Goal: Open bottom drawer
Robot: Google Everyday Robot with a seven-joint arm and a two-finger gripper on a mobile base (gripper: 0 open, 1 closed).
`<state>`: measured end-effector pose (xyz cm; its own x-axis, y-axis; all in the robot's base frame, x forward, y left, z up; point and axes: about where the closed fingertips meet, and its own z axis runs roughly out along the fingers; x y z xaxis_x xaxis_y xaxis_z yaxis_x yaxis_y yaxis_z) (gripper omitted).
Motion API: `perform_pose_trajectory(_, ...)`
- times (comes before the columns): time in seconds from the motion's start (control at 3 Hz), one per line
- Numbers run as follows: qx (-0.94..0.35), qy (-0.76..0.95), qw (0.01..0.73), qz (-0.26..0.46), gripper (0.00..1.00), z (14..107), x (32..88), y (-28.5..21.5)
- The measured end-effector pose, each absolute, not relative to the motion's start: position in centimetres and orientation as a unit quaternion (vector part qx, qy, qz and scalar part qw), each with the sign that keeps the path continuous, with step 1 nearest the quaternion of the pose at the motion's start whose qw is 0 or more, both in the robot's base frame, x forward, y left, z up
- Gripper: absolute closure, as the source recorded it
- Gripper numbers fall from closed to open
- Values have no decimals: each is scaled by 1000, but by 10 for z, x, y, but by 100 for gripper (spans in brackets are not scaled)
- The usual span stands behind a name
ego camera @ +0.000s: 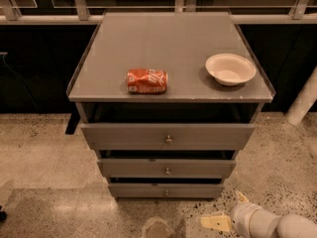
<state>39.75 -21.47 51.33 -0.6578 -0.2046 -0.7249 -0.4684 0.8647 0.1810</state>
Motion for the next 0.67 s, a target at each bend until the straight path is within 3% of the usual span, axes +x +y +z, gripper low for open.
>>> perform_pose_trajectory(0.67,-153,879,399,211,0,458,451,-207)
